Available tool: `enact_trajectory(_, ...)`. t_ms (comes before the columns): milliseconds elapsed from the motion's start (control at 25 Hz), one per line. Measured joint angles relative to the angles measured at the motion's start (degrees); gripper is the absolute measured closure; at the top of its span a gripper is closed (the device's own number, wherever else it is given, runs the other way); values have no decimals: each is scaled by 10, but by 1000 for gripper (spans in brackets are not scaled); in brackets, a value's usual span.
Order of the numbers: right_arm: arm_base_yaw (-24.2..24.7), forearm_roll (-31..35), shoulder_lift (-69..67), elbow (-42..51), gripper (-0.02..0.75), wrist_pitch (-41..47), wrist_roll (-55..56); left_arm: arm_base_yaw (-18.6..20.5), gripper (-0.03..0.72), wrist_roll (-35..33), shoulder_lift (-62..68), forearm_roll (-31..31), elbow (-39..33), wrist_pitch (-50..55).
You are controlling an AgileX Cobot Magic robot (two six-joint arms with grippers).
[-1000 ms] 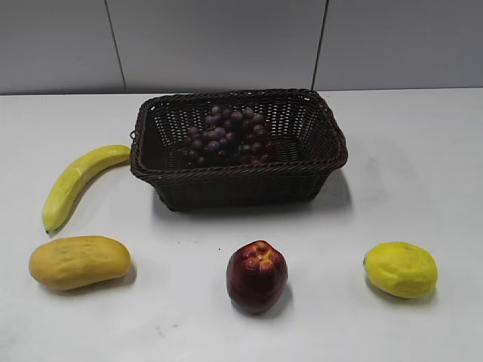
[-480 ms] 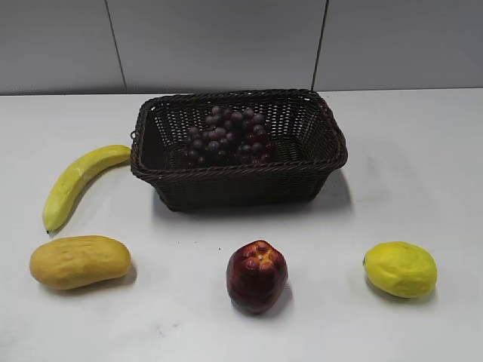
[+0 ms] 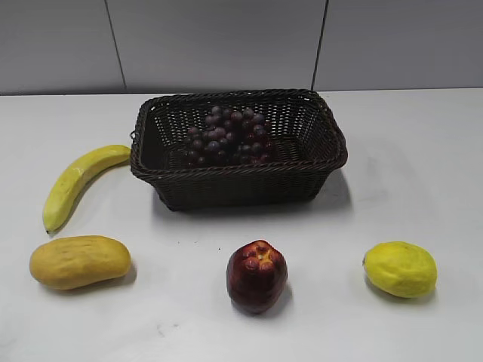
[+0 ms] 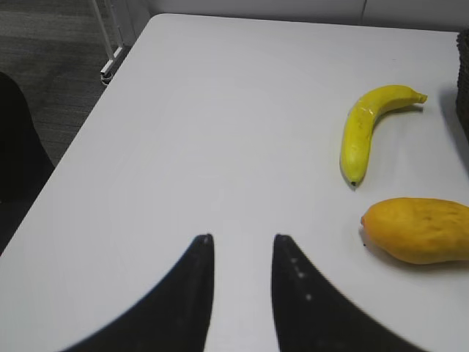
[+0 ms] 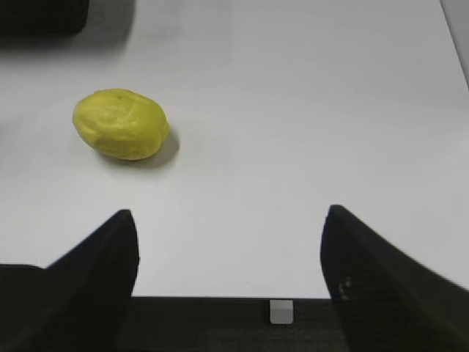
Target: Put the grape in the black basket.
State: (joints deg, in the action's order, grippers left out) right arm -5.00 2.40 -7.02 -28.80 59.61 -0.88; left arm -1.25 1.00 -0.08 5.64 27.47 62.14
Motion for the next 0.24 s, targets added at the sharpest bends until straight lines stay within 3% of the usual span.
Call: enact_trajectory(240, 0, 0, 47, 0, 154, 0, 1, 0, 472, 0, 0, 0, 0, 0)
